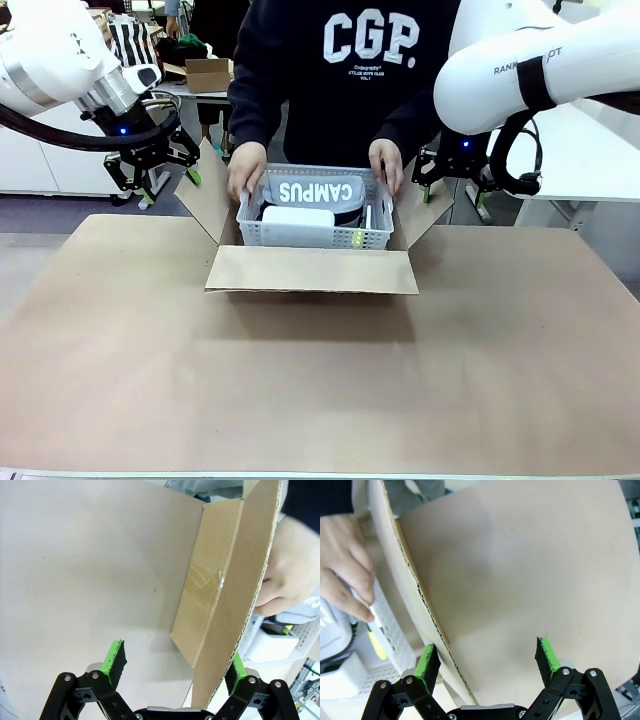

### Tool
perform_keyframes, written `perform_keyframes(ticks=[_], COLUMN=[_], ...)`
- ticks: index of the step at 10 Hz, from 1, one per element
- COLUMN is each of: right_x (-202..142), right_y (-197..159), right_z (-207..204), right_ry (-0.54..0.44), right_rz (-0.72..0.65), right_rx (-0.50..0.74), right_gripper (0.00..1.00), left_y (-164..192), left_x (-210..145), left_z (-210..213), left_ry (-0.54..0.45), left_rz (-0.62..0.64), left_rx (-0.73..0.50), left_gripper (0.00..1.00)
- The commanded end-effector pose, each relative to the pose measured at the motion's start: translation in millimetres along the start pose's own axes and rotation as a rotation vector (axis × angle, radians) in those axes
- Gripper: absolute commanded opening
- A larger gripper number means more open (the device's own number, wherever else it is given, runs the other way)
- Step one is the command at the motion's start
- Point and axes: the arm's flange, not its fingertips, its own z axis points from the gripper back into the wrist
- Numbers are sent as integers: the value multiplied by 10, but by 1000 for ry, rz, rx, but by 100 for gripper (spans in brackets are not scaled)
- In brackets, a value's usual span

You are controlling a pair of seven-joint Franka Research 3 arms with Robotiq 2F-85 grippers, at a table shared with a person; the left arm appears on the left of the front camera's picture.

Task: Pack the gift set into the box.
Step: Lift both hands away from the flaps of the Package Box.

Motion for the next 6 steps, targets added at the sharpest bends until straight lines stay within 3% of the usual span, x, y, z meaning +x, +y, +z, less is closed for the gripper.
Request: perform_keyframes(ticks=[1, 6], right_x=[30, 30], right_y=[25, 25], right_z=[16, 16], right_ry=[-12, -12], right_rz=[-17, -17], right_rx=[-24, -24], right_gripper=[100, 100], left_y=[-10, -10], left_x=[-6, -6], left_z=[18, 18], left_ry=[-6, -6], left_rz=[12, 12], left_rx=[15, 15], left_gripper=[100, 100])
